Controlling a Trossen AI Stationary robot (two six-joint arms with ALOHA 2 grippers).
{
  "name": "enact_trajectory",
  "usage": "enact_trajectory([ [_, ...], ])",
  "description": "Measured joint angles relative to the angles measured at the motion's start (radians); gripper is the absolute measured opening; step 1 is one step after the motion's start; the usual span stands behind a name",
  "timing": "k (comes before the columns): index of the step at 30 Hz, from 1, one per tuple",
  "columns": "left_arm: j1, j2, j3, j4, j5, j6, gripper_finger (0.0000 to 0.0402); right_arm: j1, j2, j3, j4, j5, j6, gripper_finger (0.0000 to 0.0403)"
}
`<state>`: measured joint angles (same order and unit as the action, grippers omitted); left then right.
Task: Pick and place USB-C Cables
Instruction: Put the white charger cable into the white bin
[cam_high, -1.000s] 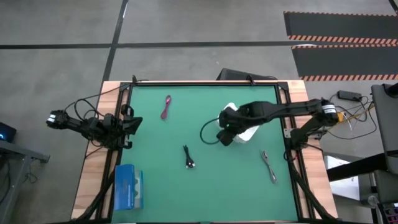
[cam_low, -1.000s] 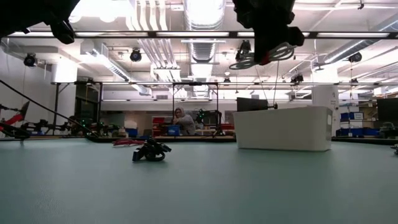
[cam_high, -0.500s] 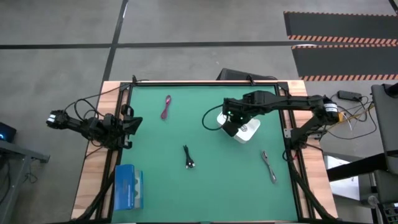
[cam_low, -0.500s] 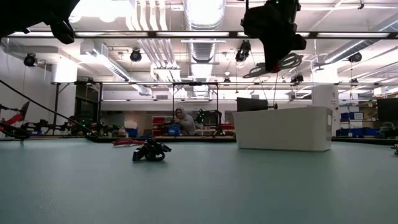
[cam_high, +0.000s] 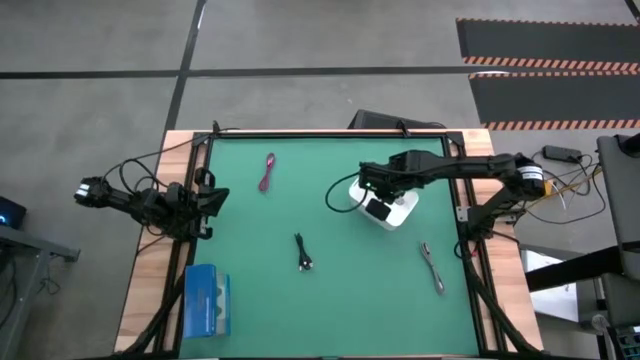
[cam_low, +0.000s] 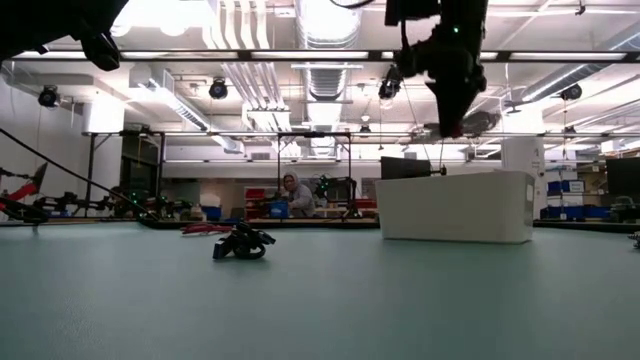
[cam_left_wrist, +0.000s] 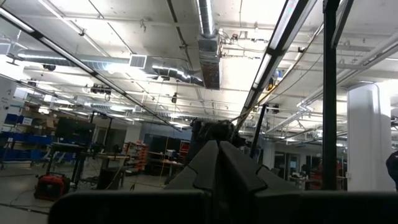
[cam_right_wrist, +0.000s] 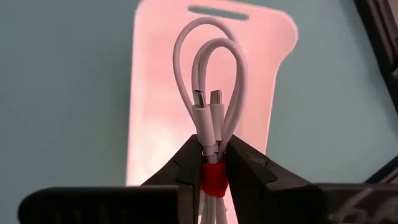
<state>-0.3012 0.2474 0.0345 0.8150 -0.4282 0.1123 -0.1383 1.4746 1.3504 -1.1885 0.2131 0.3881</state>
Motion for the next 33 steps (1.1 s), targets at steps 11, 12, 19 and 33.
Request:
enact_trajectory([
  [11, 0.000, 0.000, 0.000, 0.000, 0.000, 0.000, 0.0001, -0.023, 0.000, -0.136, 0.127, -0.002, -0.048, 0.0048],
  [12, 0.000, 0.000, 0.000, 0.000, 0.000, 0.000, 0.0001, -0.029, 0.000, -0.143, 0.137, -0.002, -0.054, 0.0048],
  [19, 0.000, 0.000, 0.000, 0.000, 0.000, 0.000, 0.0001, -0.075, -0.002, -0.194, 0.219, -0.012, -0.108, 0.0048],
  [33, 0.000, 0.000, 0.000, 0.000, 0.000, 0.000, 0.0001, -0.159, -0.051, -0.334, 0.343, -0.059, -0.166, 0.0048],
])
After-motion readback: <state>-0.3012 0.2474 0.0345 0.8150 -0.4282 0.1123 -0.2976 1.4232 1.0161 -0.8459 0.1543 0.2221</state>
